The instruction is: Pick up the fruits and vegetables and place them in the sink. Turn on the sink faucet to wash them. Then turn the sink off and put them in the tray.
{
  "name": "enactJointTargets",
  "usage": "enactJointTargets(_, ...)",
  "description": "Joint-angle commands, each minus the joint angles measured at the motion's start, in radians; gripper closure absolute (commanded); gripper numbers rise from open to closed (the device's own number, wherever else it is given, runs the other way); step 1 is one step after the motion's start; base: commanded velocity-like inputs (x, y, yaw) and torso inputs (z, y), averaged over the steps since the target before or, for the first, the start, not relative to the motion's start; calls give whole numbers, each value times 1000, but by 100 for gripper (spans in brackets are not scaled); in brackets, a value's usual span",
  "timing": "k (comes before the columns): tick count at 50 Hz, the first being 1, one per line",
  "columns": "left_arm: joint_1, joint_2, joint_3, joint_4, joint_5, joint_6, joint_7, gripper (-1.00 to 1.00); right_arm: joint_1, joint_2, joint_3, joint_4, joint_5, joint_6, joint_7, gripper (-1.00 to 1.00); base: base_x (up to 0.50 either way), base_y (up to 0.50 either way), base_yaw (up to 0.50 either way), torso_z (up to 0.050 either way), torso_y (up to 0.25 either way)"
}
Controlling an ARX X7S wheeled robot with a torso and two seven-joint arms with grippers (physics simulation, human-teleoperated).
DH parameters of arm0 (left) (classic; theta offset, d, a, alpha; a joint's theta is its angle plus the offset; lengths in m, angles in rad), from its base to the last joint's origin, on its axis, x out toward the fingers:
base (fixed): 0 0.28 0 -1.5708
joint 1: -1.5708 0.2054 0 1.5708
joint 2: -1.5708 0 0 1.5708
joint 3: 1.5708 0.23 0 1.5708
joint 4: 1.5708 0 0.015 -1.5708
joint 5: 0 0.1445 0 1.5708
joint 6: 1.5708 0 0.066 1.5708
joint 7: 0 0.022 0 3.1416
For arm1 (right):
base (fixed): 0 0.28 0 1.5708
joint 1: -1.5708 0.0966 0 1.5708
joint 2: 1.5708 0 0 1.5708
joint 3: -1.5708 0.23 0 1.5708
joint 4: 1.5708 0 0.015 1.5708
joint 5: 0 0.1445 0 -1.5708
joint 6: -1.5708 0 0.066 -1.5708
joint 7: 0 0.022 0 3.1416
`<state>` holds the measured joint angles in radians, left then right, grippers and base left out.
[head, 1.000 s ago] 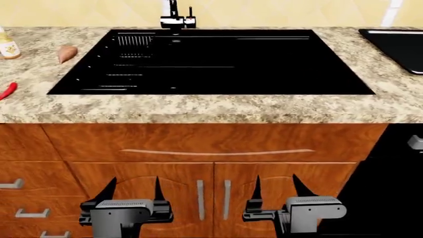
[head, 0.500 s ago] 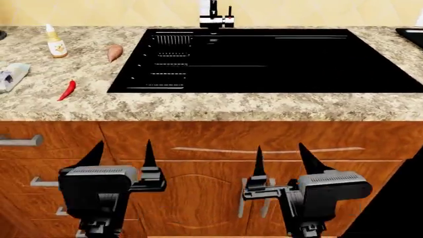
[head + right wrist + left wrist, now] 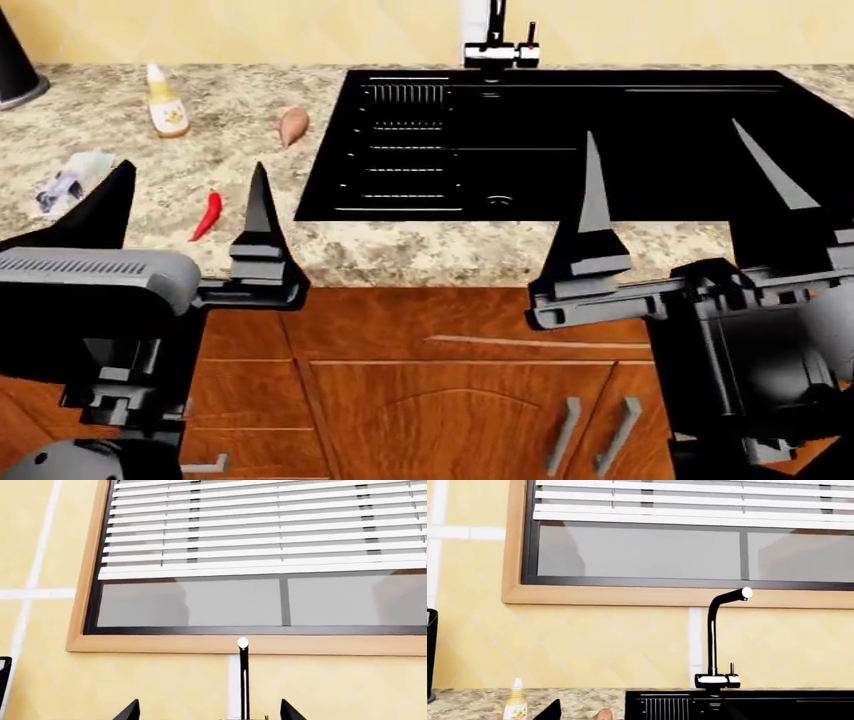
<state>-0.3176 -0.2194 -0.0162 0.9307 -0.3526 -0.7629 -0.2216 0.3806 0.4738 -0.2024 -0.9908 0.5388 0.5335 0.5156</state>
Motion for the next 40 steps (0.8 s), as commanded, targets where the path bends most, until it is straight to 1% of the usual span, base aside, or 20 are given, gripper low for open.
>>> enactJointTargets(1, -31, -17, -21, 76, -36, -39, -17, -100, 169, 341, -283, -56, 185, -198, 380, -100, 469, 289, 0, 0, 0)
enactJointTargets(5, -34, -22, -33, 86, -53, -41, -22, -100, 233, 383, -377, -54, 190, -222, 442, -100, 458, 355, 0, 0, 0)
enactJointTargets(13, -30, -32, -38, 84, -70, -25, -30, -100, 304, 424, -469, -54, 215, -259, 503, -100, 397, 434, 0, 0, 0)
enactJointTargets(30, -37, -62, -38, 108, -133, -32, -74, -100, 350, 446, -547, -50, 206, -292, 520, -100, 394, 434, 0, 0, 1)
enactJointTargets(40, -29, -90, -12, 97, -145, -3, -100, -100, 384, 467, -605, -50, 193, -325, 533, -100, 420, 378, 0, 0, 0)
